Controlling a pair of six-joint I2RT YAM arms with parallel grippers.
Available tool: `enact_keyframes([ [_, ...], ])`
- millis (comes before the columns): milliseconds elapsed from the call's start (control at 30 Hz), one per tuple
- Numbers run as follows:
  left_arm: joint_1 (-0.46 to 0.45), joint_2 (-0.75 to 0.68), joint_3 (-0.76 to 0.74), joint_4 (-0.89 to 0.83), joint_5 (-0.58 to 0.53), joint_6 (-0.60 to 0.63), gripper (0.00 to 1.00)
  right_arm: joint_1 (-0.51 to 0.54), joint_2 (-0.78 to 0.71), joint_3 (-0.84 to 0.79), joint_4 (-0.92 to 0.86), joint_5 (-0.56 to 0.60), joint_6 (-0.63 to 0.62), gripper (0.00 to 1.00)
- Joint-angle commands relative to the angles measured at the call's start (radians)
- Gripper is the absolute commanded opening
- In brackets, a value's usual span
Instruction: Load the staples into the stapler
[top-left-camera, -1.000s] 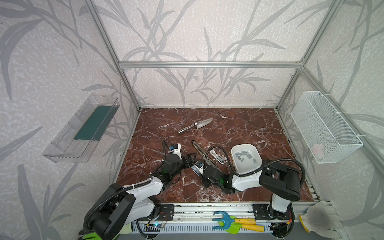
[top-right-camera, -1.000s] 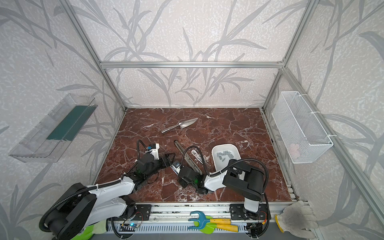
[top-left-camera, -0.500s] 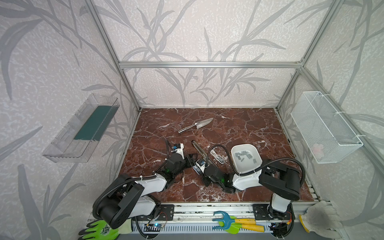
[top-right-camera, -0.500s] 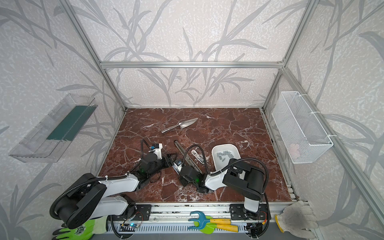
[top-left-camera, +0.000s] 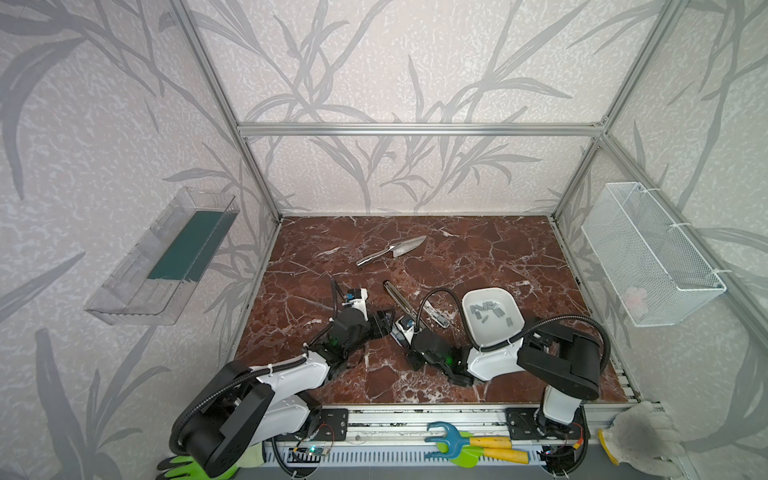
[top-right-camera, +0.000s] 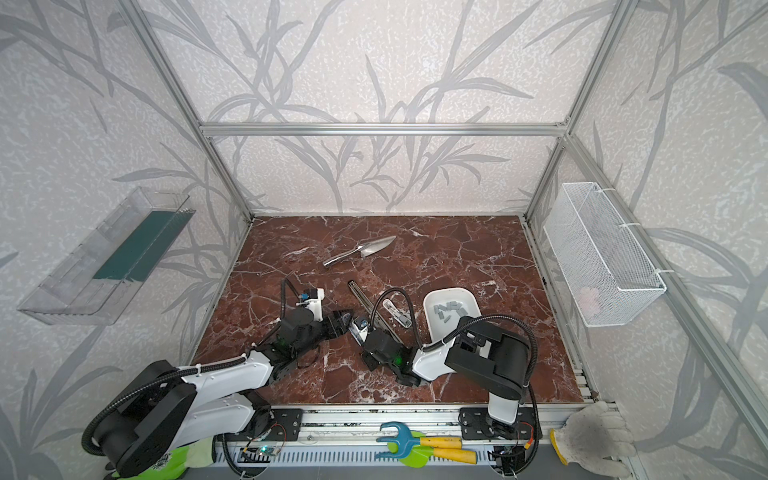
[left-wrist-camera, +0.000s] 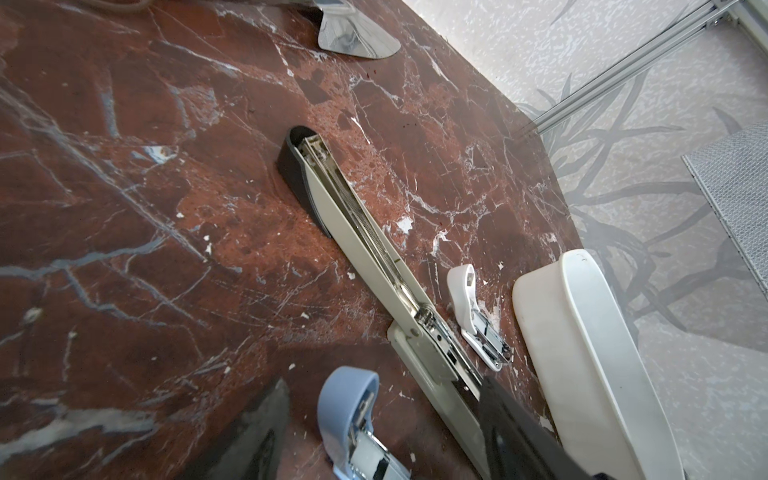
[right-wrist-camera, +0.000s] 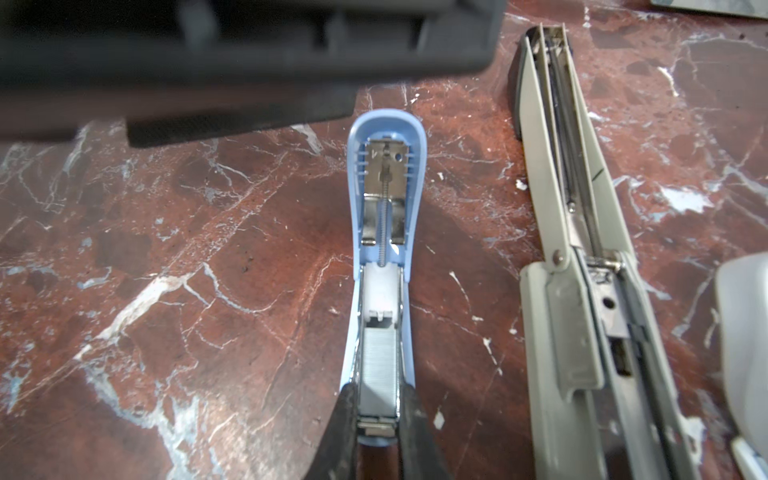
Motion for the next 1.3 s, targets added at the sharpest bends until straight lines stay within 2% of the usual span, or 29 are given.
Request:
enact_keyframes([
  [0,-0.004,0.033,0.006,0.025,0.015,0.001,0.72,-0.004,-0.017,-0.017,0.006,0.024,0.008,0.07],
  [233,-0.004,0.126,0.015,0.108,0.043,0.003,0.71,-0.004,-0.021,-0.024,0.02,0.012,0.008,0.06],
  [467,-0.005,0.161,0.027,0.161,0.093,0.046,0.69,-0.004,-0.019,-0.029,0.036,0.0,0.004,0.06],
  [733,-0.005,0.163,0.022,0.227,0.169,0.089,0.56,-0.004,-0.012,-0.018,0.038,-0.01,0.002,0.06],
  [933,-0.014,0.182,0.018,0.309,0.245,0.112,0.52,-0.005,-0.007,-0.01,0.032,-0.013,0.002,0.06],
  [1267,-0.042,0.289,0.022,0.475,0.276,0.146,0.48,-0.007,0.001,-0.005,0.054,0.0,0.002,0.06],
])
